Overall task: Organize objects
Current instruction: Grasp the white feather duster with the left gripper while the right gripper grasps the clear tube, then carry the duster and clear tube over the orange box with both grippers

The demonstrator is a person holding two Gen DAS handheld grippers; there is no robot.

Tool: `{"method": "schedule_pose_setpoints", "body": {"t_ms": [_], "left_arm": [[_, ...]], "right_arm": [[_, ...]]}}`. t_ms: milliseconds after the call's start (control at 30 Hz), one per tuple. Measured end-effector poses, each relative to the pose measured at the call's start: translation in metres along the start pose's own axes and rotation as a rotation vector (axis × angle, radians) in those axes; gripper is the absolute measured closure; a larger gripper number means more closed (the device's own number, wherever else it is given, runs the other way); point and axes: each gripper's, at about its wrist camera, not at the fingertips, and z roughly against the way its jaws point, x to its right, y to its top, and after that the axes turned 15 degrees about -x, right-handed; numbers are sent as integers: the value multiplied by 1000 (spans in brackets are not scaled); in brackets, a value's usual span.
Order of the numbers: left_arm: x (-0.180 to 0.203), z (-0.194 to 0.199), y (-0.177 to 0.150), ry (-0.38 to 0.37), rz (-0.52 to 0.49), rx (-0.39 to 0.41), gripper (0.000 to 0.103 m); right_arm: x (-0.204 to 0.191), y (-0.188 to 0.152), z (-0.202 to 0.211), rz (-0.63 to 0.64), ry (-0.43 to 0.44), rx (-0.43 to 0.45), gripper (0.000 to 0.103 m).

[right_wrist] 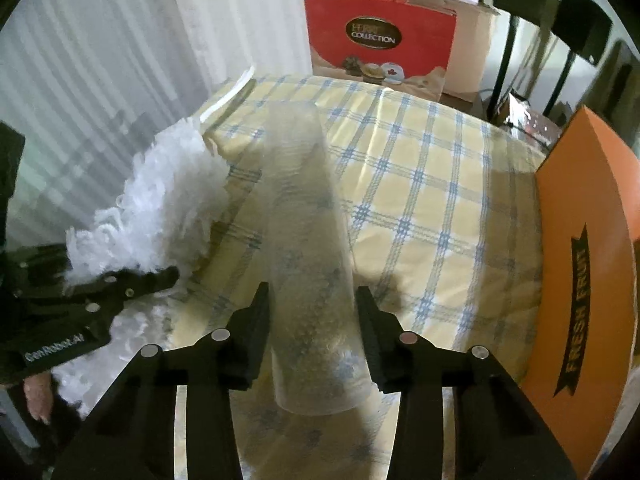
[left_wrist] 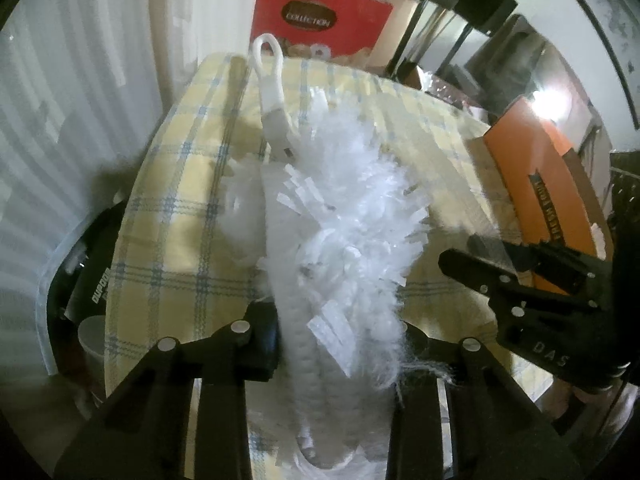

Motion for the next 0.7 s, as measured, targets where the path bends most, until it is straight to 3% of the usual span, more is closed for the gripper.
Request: {"method": "schedule_pose_setpoints", "body": {"t_ms": [267,700], "left_arm": [[22,22,-5,-23,-40,44,76],[63,49,1,-45,-107,73,76]], "right_arm": [[7,-15,20,-80,57,59,62],[18,-26,70,-113,8,134,62]]}}
